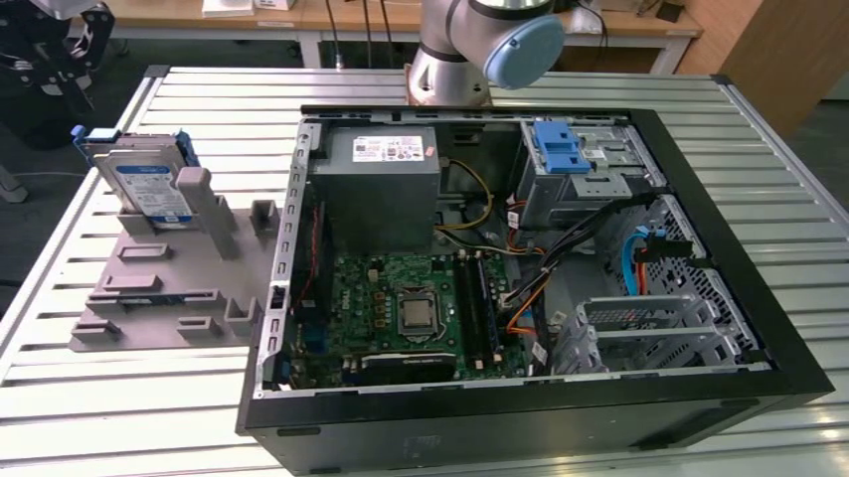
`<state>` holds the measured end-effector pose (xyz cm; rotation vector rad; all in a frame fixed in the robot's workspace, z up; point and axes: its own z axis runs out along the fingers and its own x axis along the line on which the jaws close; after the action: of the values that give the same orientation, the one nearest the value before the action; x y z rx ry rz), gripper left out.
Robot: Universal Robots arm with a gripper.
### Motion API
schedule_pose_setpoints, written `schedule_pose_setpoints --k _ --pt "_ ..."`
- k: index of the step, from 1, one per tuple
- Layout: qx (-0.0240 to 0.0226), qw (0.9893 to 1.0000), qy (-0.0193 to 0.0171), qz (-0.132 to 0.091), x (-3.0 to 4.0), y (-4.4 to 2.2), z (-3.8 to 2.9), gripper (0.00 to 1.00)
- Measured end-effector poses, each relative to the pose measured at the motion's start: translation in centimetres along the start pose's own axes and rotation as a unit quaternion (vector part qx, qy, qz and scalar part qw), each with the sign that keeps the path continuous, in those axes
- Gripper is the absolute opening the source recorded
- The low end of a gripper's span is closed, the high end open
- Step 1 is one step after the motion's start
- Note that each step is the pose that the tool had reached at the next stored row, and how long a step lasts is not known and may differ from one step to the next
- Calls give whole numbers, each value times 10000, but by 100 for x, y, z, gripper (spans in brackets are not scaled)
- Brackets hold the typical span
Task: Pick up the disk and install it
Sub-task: 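Pick up the disk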
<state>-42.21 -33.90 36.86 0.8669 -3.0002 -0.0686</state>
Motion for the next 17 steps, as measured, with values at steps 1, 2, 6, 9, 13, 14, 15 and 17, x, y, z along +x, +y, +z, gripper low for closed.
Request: schedule_pose_setpoints --k 1,2,6,9,13,14,15,17 --pt "0 10000 2 -44 0 0 0 11" --pt "0 10000 4 -88 0 0 0 11" --pt "1 9997 12 -262 1 1 0 11" --pt "2 9993 18 -383 1 1 1 11" --pt "3 9985 26 -546 1 1 1 11" --pt "3 9983 28 -585 1 1 1 11" --pt "3 9981 29 -623 1 1 1 11" --pt "3 9976 33 -699 2 1 1 11"
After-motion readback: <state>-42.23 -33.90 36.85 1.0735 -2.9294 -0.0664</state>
